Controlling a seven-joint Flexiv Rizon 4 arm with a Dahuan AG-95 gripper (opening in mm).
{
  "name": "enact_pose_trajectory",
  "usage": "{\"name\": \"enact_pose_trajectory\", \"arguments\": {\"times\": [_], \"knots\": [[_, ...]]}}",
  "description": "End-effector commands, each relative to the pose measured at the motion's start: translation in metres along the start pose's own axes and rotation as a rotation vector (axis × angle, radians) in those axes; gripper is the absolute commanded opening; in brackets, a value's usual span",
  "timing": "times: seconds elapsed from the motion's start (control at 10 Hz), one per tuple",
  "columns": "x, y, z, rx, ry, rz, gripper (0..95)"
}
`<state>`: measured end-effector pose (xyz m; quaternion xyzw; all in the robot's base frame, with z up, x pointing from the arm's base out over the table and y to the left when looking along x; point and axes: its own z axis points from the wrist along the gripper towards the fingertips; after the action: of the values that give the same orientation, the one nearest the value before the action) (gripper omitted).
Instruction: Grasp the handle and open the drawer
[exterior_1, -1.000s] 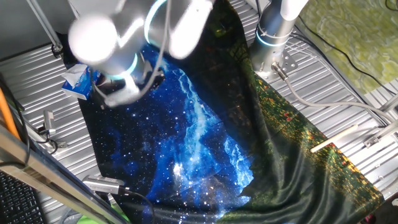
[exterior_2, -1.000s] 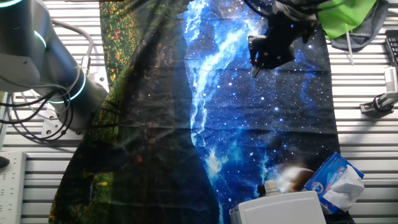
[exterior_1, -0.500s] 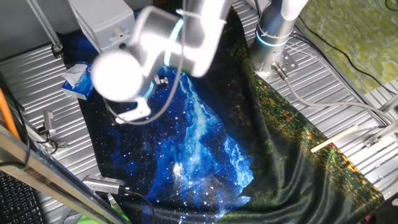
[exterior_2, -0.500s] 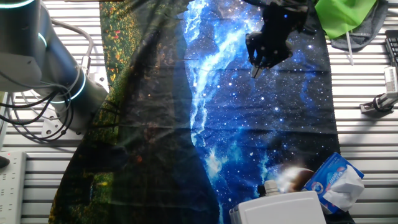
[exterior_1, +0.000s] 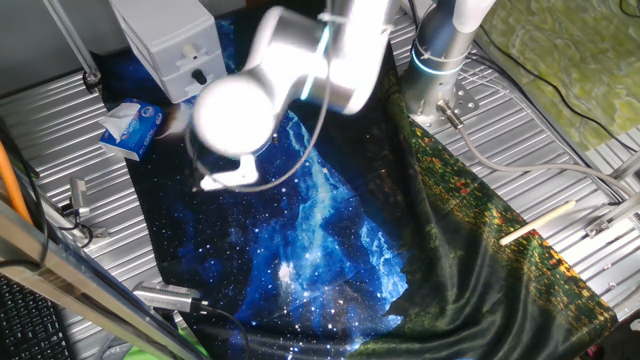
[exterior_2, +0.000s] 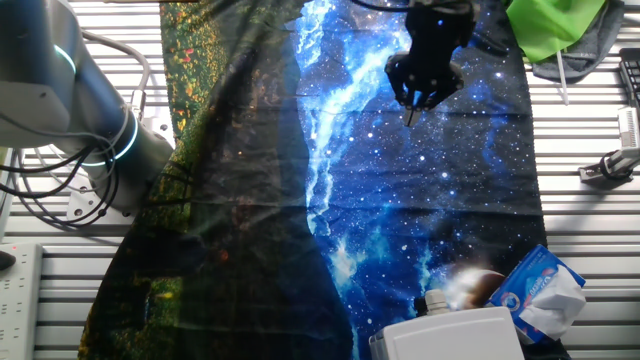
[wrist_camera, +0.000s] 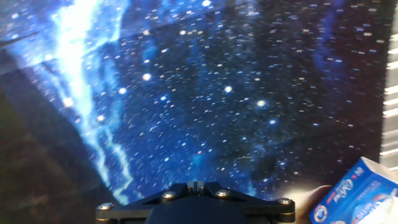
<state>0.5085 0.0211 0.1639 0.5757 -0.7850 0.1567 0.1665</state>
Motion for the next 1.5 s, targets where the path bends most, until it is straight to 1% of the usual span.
{"name": "enact_pose_trajectory", "arguments": {"times": [0.1, 0.2, 0.4, 0.6, 0.7, 1.5], "knots": [[-0.0006, -0.0005, -0.0001, -0.042, -0.072, -0.037, 0.0], [-0.0006, -0.0005, -0.0002, -0.043, -0.077, -0.031, 0.0], [-0.0007, -0.0005, -0.0002, -0.043, -0.077, -0.027, 0.0], [-0.0007, -0.0005, -0.0002, -0.049, -0.097, -0.02, 0.0], [-0.0007, -0.0005, -0.0002, -0.05, -0.101, -0.019, 0.0], [-0.0006, -0.0006, -0.0002, -0.052, -0.108, -0.036, 0.0]]}}
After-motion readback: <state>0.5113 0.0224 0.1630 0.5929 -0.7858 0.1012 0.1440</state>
